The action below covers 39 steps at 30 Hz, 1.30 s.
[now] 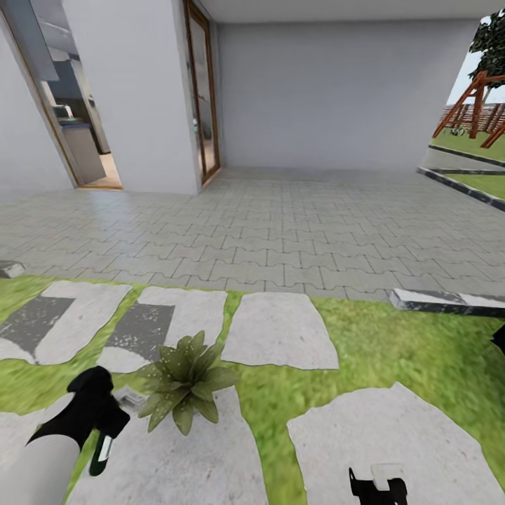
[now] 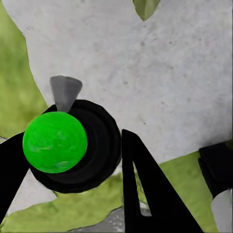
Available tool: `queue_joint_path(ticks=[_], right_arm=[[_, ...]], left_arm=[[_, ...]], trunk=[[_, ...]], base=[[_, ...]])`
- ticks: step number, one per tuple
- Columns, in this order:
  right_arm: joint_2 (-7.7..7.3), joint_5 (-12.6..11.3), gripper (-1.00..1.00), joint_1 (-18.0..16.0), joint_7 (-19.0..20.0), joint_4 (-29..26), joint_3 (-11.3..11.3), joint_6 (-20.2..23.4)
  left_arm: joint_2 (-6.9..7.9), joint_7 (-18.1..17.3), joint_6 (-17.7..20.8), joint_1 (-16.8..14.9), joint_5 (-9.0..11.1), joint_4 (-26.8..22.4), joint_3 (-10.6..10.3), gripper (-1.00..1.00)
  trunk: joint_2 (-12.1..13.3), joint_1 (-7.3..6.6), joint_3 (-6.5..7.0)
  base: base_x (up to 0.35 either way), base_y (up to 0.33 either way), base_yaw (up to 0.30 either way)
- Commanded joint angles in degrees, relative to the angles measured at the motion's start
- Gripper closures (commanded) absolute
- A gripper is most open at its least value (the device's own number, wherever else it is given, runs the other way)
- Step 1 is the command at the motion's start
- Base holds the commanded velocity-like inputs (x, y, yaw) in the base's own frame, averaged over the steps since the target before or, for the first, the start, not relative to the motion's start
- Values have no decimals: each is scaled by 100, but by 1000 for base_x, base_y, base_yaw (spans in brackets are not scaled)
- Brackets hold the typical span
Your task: Pick up the pesticide atomizer in the garden and spray insectifuge to fully cover both potted plants in the garden.
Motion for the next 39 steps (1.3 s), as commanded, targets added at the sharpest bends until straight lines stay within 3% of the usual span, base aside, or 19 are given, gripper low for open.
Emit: queue_joint_path(ticks=[1,3,9,28,39], right_arm=[[-2,63,-100,-5,-37,9,-25,-18],[-2,65,-100,-5,-31,9,-22,-13],[-3,59,-100,-5,-37,8,-24,-20],[2,58,-100,-5,-37,8,-26,-18],[16,58,-100,-5,-34,8,-22,-18]], left_arm=[[-3,-21,-170,2,52,-5,10,100],[12,2,-322,53,135,-8,26,100],[5,-48,-403,177,173,-534,363,100],[-60,-29,-409,242,117,-618,316,100],[-49,-5,-406,242,121,-613,322,100]], trunk=[[-2,-1,-5],[-2,-1,-5],[-2,-1,-5],[-2,-1,-5],[-2,-1,-5]], base=[[0,0,8],[0,0,3],[0,-43,0],[-32,-269,223],[145,-300,219]])
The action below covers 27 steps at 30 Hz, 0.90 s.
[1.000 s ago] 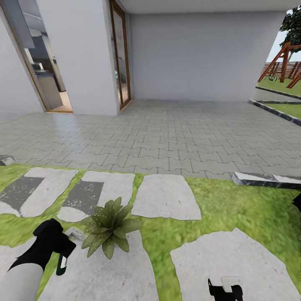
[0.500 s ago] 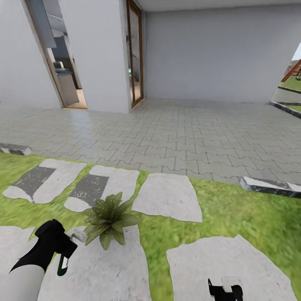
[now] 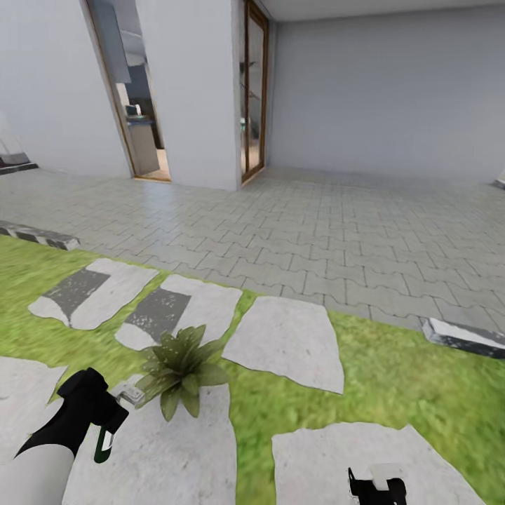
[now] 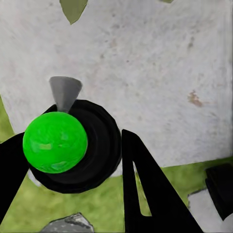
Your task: Pick up the pesticide atomizer in the garden and spray insectifuge to fully cover both potted plants in the garden.
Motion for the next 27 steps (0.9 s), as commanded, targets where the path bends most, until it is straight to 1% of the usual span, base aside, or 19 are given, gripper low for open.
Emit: queue_joint_path(ticks=[1,6,11,18,27], right_arm=[[-1,62,-100,-5,-32,10,-25,-16],[-5,67,-100,-5,-28,10,-23,-15],[25,61,-100,-5,-28,10,-23,-21],[29,69,-100,-5,-28,10,-23,-16],[27,69,-100,-5,-28,18,-23,-16]], left_arm=[[-3,-48,31,-4,-37,-9,14,100],[0,-47,36,-4,-33,-13,28,100],[20,-47,39,-4,-11,-15,45,100],[51,-47,42,-4,9,-22,72,100],[35,-47,31,-4,1,-22,28,100]], trunk=[[-2,0,-5],[-2,0,-5],[-2,0,-5],[-2,0,-5],[-2,0,-5]], base=[[171,-300,26],[171,-300,6],[169,-300,0],[163,-294,259],[290,-181,279]])
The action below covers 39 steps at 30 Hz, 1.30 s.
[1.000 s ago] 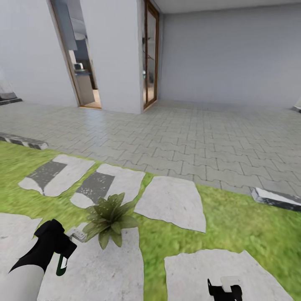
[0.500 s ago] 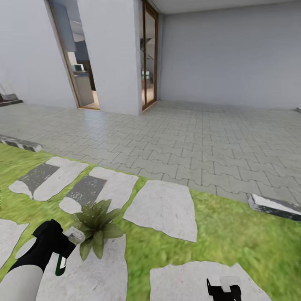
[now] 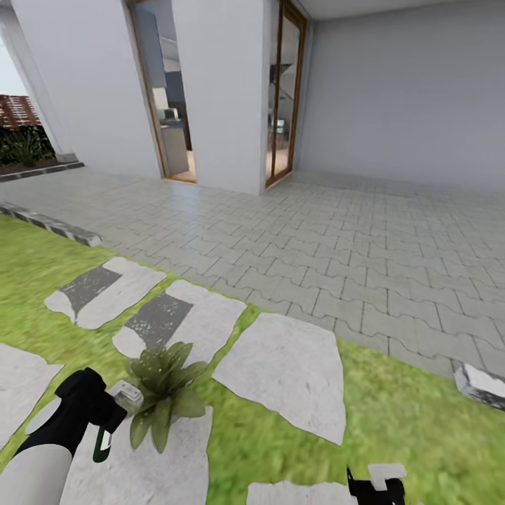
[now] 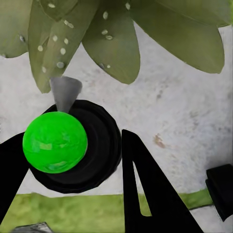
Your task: Pick up the pesticide atomizer in the garden and spray insectifuge to fully cover both potted plants in the garden.
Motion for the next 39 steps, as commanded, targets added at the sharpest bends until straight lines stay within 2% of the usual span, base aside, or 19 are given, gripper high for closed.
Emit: queue_joint_path(ticks=[1,11,17,22,25,28,32,33,35,39], right_arm=[[0,61,-100,-4,-34,9,-25,-17],[2,61,-100,-4,-34,10,-25,-10],[-26,56,-100,-4,-34,3,-32,-17],[-27,61,-100,-4,-19,12,-26,-17],[-36,61,-100,-4,-20,11,-25,-17],[-45,61,-100,-4,-24,10,-26,-14],[-46,61,-100,-4,-25,9,-27,-15],[-47,61,-100,-4,-31,5,-29,-17],[-43,61,-100,-4,-34,5,-27,-16],[-38,61,-100,-4,-34,10,-26,-15]], left_arm=[[-4,-45,27,-5,-40,-6,6,100],[-40,-71,20,-5,-84,9,-10,100],[-68,-106,14,-55,-30,58,1,100],[17,-168,19,-88,-66,66,-22,100],[32,-586,21,-63,-310,43,-164,100],[38,-1185,26,-46,-777,5,-390,100],[66,-2005,24,-95,-1226,-32,-434,100],[98,-2326,20,-100,-1396,-34,-442,100],[116,-2507,32,-108,-1677,-33,-440,100],[118,-2532,44,-318,-1720,-82,-438,100]], trunk=[[-2,2,-5],[-2,2,-5],[-2,2,-5],[-2,2,-5],[-2,2,-5],[-2,2,-5],[-2,2,-5],[-2,2,-5],[-2,2,-5],[-2,2,-5]], base=[[268,-187,279],[48,-34,277],[0,0,3],[0,0,0],[0,0,0],[0,0,0],[0,0,0],[0,0,18],[0,0,197],[58,-100,271]])
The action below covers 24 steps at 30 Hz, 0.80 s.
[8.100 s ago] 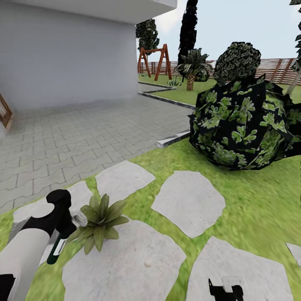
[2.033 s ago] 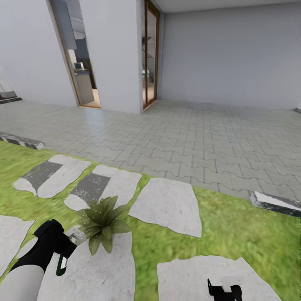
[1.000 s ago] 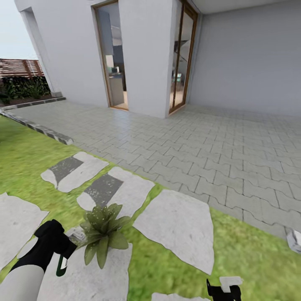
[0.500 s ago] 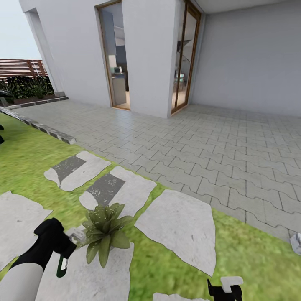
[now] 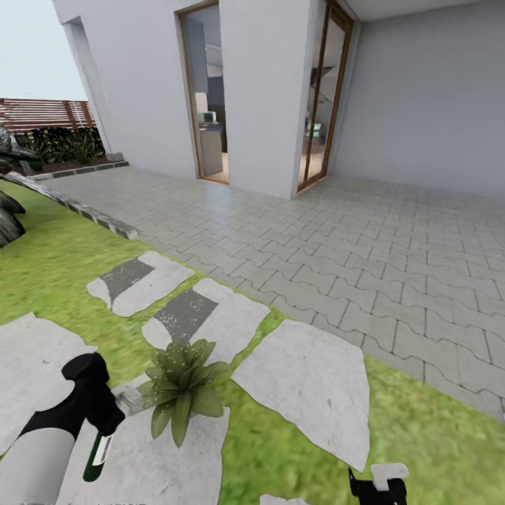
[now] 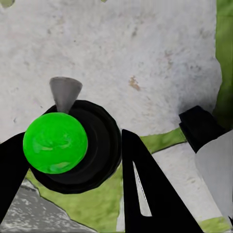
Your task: Pick up the pesticide atomizer in the garden and spray insectifuge to fully cover both potted plants in the garden.
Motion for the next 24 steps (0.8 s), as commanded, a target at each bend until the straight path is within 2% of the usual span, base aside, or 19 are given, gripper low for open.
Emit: queue_joint_path(ticks=[1,2,4,13,21,23,24], right_arm=[[4,62,-100,-4,-34,9,-23,-15],[7,62,-100,-4,-34,9,-23,-16],[4,61,-100,-4,-34,3,-23,-18],[-8,62,-100,-4,-33,0,-23,-19],[-2,62,-100,-4,-34,0,-23,-19],[1,62,-100,-4,-34,0,-23,-19],[4,62,-100,-4,-34,0,-23,-19]], left_arm=[[-32,-56,67,-40,-352,-7,8,100],[-57,-57,70,-50,-542,-7,8,100],[-64,-58,72,-53,-616,-7,8,100],[-71,-56,73,-47,-635,-1,8,100],[-7,-160,39,-110,-671,0,-1,100],[4,-319,34,-229,-793,1,-47,100],[9,-477,32,-366,-965,1,-80,100]], trunk=[[-3,-1,-5],[-3,-1,-5],[-3,-1,-5],[-3,-1,-5],[-3,-1,-5],[-3,-1,-5],[-3,-1,-5]], base=[[51,-265,276],[118,-263,276],[169,-245,143],[210,-223,11],[257,-82,17],[59,-15,182],[24,-6,239]])
